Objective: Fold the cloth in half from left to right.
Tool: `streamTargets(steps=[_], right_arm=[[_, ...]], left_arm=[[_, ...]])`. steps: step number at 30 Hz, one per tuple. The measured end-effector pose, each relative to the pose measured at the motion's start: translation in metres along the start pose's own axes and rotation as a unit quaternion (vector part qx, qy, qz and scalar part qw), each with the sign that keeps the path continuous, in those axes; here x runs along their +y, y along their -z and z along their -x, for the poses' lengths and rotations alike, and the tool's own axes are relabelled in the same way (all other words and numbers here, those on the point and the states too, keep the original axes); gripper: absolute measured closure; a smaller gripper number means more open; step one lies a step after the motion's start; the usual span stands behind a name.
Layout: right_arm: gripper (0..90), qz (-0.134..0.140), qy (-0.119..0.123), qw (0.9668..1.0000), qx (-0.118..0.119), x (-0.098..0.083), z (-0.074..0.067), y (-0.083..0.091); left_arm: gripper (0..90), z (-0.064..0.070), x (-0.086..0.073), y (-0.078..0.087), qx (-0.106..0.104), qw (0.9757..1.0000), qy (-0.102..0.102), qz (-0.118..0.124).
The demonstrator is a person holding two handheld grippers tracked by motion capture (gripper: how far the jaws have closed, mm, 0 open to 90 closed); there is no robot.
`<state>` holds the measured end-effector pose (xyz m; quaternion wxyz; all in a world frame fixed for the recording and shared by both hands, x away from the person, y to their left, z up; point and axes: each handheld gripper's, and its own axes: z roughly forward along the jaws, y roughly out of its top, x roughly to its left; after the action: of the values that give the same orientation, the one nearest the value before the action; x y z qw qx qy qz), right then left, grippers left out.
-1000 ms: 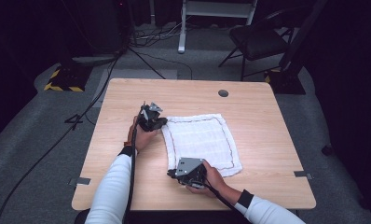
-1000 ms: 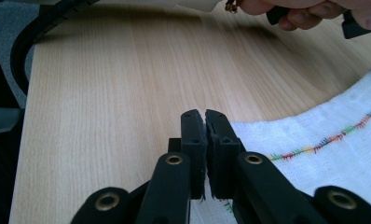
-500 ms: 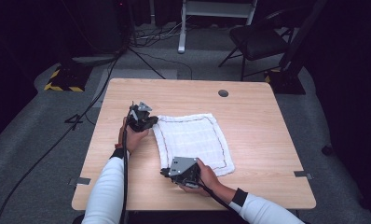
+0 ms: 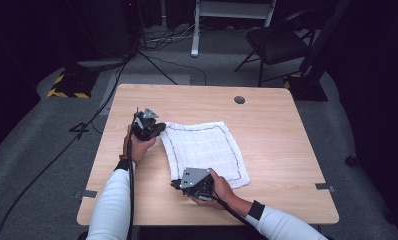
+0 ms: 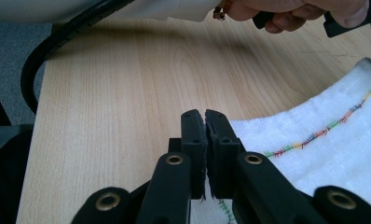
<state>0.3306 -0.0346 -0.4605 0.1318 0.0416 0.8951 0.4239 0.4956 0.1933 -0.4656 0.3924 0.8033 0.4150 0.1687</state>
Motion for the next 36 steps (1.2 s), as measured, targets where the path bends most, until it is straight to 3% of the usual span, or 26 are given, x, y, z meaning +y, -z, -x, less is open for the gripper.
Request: streamTargets(steps=[7,16,25,36], right_arm=[[86.9,0.007,0.006,0.9999,-0.008,0.005,-0.001,0.002],[86.9,0.018,-0.003,0.9996,-0.024,0.005,0.006,0.013],[86.9,0.033,-0.016,0.9982,-0.048,0.000,0.013,0.037],[86.9,0.032,-0.050,0.9946,-0.085,-0.018,0.026,0.068]], left_arm=[[85.3,-0.004,0.000,0.005,0.000,1.0000,0.002,0.008],[85.3,-0.003,0.005,0.008,0.013,0.9998,-0.005,0.016],[85.2,0.013,0.025,0.002,0.015,0.9988,-0.024,0.041],[85.3,0.039,0.047,-0.023,0.001,0.9978,-0.055,0.037]])
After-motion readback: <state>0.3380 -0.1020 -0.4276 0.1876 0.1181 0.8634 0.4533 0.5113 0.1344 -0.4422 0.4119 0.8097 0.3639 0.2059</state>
